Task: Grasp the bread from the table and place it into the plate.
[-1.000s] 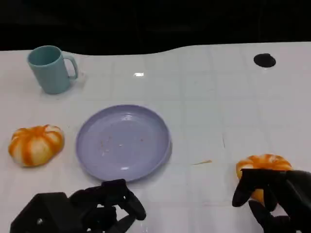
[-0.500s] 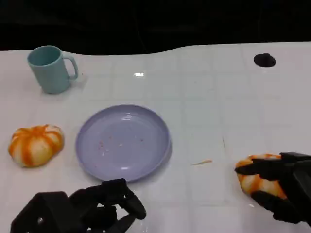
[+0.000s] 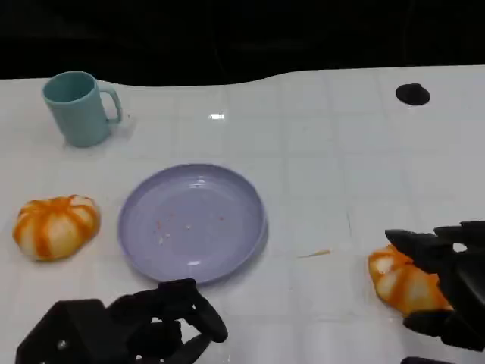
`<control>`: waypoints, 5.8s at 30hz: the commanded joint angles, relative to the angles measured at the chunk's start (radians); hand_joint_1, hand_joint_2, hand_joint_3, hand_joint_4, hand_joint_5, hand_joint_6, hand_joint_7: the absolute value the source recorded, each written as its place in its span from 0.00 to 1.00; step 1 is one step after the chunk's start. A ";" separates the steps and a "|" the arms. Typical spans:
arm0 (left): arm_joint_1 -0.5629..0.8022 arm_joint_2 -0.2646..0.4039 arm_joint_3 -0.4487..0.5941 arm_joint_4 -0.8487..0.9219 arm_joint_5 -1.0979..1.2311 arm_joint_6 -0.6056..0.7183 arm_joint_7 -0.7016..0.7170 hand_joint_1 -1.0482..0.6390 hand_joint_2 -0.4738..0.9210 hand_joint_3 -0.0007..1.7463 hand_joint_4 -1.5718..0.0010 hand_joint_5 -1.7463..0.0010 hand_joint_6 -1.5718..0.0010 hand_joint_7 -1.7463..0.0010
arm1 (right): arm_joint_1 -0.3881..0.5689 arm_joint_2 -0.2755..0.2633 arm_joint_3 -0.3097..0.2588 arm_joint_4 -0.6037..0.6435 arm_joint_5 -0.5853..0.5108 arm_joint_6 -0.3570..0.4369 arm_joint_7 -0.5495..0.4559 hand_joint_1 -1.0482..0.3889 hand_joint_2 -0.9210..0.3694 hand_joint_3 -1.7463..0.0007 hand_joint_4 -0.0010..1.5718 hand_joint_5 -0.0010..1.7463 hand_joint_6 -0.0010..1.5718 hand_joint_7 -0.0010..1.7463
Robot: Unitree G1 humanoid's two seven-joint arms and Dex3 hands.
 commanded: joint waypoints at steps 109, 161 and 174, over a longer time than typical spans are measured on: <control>0.007 -0.037 -0.068 -0.067 0.053 0.059 0.019 0.42 0.97 0.35 0.57 0.00 0.62 0.17 | -0.943 0.490 0.369 1.288 0.333 -0.299 -0.558 0.62 0.35 0.38 0.49 1.00 0.45 0.77; -0.011 -0.031 -0.036 -0.012 0.033 0.024 0.007 0.43 0.93 0.41 0.57 0.00 0.63 0.16 | -0.334 0.075 0.172 0.355 0.536 -0.354 -0.153 0.44 0.00 0.90 0.35 0.60 0.46 0.20; -0.022 -0.026 -0.034 -0.002 0.033 0.020 0.003 0.43 0.96 0.36 0.59 0.00 0.62 0.17 | -0.145 0.051 0.031 0.306 0.666 -0.419 -0.175 0.72 0.32 0.43 0.53 0.73 0.57 0.46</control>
